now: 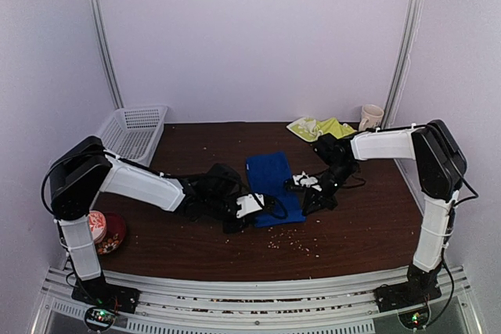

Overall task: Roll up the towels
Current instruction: Roll the towel at the center of the board.

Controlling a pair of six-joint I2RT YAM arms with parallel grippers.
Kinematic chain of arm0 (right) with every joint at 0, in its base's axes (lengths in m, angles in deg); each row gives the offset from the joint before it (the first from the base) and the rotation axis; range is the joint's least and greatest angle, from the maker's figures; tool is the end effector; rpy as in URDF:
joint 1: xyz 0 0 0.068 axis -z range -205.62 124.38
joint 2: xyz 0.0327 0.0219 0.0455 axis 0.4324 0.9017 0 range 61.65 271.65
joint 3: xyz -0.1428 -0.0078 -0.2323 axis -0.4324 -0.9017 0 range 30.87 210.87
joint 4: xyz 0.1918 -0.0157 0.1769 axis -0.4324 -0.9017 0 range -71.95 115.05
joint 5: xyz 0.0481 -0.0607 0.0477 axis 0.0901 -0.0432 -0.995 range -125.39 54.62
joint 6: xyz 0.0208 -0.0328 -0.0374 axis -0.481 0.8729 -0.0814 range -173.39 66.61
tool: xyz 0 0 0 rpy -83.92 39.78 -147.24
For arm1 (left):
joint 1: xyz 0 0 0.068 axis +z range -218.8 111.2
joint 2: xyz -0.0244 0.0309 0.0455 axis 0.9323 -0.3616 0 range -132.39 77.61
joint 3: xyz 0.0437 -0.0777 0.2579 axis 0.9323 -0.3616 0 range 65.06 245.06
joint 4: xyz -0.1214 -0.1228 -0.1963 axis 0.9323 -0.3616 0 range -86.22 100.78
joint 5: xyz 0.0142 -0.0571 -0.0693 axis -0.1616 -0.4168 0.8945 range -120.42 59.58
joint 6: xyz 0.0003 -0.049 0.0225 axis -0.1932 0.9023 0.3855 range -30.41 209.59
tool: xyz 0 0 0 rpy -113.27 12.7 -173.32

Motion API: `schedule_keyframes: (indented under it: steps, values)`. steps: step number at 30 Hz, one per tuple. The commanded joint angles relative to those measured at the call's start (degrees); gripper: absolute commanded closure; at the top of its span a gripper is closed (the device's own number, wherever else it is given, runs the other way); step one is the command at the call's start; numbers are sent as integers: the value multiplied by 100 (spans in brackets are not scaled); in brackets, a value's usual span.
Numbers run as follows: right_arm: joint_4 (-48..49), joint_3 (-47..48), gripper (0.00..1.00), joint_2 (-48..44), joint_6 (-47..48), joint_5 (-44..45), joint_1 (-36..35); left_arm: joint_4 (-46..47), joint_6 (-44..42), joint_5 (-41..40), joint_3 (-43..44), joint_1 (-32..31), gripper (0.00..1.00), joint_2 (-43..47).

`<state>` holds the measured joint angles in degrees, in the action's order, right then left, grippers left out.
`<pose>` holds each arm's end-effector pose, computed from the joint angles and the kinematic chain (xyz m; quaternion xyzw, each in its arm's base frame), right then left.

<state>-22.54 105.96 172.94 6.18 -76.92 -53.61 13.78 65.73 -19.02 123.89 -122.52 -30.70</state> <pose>0.3067 0.1897 0.1631 -0.6599 0.6608 0.3269 0.1451 0.2208 -0.3127 0.1380 0.6076 0.6973 -0.1842 0.3326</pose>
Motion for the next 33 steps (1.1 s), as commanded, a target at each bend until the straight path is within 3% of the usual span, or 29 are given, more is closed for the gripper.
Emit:
schedule_keyframes:
  steps: [1, 17, 21, 28, 33]
  values:
    - [221, 120, 100, 107, -382, 258, 21, -131, 171, -48, 136, 95, 95, -193]
    - [849, 50, 98, 255, -1022, 668, 21, -128, 391, -551, 340, 190, 89, -443]
    - [880, 58, 98, 301, -1064, 784, 21, -49, 498, -844, 312, 203, 80, -449]
    - [919, 75, 96, 298, -1136, 740, 21, 134, 681, -1183, 183, 203, 76, -365]
    - [919, 76, 94, 278, -1141, 705, 6, 658, 850, -1407, -398, 203, 62, 224]
